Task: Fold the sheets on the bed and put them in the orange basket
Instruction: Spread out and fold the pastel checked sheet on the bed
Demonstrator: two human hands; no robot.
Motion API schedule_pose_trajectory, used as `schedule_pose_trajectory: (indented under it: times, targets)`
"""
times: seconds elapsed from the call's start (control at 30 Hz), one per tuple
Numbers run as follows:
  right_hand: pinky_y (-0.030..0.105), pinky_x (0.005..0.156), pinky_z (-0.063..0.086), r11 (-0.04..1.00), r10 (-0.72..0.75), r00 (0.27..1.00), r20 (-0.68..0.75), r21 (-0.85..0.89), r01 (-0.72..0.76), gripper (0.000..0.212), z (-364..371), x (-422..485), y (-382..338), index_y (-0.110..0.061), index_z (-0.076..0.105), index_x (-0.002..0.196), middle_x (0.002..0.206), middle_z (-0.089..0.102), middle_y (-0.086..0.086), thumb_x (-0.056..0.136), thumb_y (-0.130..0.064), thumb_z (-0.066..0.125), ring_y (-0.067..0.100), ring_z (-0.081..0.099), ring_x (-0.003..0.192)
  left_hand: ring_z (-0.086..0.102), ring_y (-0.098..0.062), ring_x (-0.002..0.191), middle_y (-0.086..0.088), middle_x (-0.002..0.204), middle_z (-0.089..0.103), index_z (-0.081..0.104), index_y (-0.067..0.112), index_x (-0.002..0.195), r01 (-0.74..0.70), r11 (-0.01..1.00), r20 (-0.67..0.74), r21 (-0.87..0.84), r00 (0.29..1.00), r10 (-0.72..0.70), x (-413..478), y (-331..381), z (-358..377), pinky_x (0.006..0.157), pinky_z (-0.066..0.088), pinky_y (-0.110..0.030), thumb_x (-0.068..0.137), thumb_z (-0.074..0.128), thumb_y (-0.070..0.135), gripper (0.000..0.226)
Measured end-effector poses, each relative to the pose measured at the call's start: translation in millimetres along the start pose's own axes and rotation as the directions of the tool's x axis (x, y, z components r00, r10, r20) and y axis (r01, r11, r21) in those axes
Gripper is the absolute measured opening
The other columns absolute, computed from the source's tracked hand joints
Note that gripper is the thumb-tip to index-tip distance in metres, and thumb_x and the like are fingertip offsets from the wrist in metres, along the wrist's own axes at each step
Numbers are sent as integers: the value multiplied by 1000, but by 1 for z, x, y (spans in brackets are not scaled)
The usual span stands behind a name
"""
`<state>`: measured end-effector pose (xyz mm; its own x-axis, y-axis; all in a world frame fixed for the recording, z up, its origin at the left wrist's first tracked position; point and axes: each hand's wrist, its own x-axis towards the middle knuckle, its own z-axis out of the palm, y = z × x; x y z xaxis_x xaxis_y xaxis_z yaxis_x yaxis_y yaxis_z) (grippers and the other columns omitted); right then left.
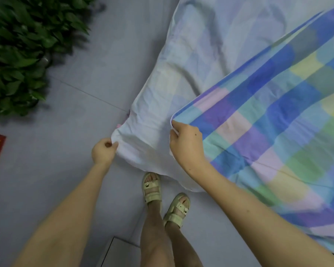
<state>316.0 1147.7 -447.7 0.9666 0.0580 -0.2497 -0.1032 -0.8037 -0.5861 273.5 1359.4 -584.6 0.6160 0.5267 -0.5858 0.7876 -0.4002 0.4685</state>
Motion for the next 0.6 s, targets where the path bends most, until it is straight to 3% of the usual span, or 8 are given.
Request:
schedule_pose_trajectory:
  times: [0.13, 0.23, 0.27, 0.33, 0.4, 0.5, 0.6]
  targets:
    - [35, 56, 26, 1000, 2, 1000, -5, 29, -1, 45, -22, -24, -14, -22, 16, 56, 50, 13, -2, 77, 5, 46, 27, 19, 63, 56, -40, 98, -29, 99, 57, 51, -4, 98, 56, 995, -30, -79, 998, -58, -33, 1, -18, 75, 40, -39, 98, 43, 16, 21]
    - [36, 56, 25, 1000, -11, 1000, -19, 11, 11, 38, -49, -53, -31, -18, 20, 57, 49, 13, 0, 77, -1, 47, 30, 18, 66, 55, -28, 76, -18, 79, 52, 51, 4, 81, 56, 998, 145, -31, 988, -51, -73, 11, -46, 56, 34, -33, 96, 48, 35, 35]
    - [35, 55, 24, 999, -42, 998, -45, 28, 43, 36, -60, -62, -39, -19, 18, 56, 49, 11, 0, 75, -4, 45, 30, 18, 65, 54, -23, 72, -13, 77, 55, 54, 5, 78, 69, 996, 259, -55, 964, -52, -85, 15, -59, 55, 36, -30, 90, 58, 42, 39]
    - [33, 55, 22, 994, -99, 992, -82, 48, 103, 29, -85, -78, -54, -20, 15, 55, 49, 9, 0, 69, -11, 38, 30, 18, 64, 64, -22, 80, -6, 87, 68, 64, 7, 86, 115, 991, 503, -64, 862, -67, -106, 24, -90, 69, 52, -32, 61, 82, 46, 50]
    - [33, 56, 23, 991, -121, 988, -93, 55, 126, 26, -109, -86, -69, -20, 15, 54, 49, 10, 1, 67, -12, 36, 29, 18, 65, 67, -24, 93, -4, 98, 72, 68, 12, 100, 72, 997, 644, 20, 762, -68, -118, 33, -115, 86, 53, -38, 37, 87, 34, 69]
    - [36, 57, 24, 984, -117, 979, -166, 111, 137, 30, -154, -96, -94, -20, 14, 55, 54, 10, 4, 68, -10, 39, 25, 18, 67, 66, -22, 96, -2, 100, 72, 68, 16, 101, -105, 968, 733, 228, 673, -99, -152, 56, -143, 87, 54, -36, 37, 82, 21, 66]
    - [35, 55, 18, 972, -99, 966, -238, 184, 145, 40, -202, -102, -120, -20, 15, 56, 60, 16, 9, 73, -1, 45, 25, 19, 66, 66, -23, 90, -7, 102, 71, 65, 9, 108, -207, 908, 744, 364, 651, -150, -182, 77, -165, 76, 54, -31, 48, 77, 17, 62]
